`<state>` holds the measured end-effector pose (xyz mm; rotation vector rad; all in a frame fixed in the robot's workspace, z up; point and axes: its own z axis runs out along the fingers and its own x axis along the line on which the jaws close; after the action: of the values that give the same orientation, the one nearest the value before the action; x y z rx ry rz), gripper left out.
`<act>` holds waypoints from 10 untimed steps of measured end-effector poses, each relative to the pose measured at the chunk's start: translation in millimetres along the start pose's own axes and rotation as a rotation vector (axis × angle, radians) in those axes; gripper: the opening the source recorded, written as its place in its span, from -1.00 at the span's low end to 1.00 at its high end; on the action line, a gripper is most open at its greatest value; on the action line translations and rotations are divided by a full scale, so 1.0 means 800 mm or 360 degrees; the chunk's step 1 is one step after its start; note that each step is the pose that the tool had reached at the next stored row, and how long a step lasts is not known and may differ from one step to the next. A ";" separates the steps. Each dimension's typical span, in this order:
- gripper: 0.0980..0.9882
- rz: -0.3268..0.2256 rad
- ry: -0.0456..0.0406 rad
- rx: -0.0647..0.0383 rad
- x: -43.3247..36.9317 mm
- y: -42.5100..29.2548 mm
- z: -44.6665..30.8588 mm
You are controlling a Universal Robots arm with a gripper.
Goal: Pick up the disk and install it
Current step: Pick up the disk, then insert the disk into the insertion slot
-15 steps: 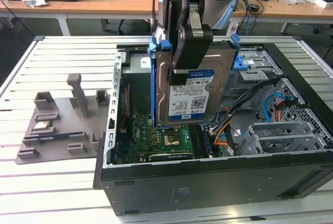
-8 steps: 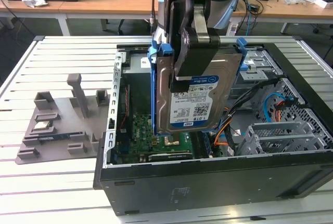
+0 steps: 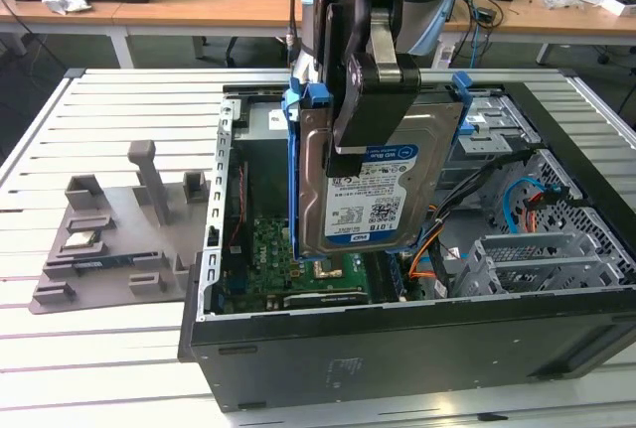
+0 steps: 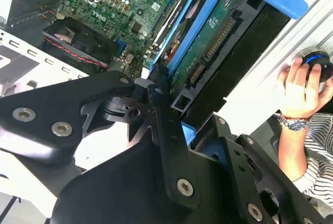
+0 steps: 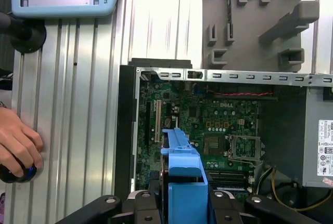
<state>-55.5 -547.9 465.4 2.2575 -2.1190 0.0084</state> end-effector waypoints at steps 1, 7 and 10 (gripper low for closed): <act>-0.40 0.0000 0.0000 0.0000 0.000 0.0000 0.0000; -0.40 0.0000 0.0000 0.0000 0.000 -0.0041 -0.0001; -0.40 0.0000 0.0000 0.0000 0.001 -0.0151 -0.0004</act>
<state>-43.4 -548.0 465.3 2.2575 -2.1190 0.0084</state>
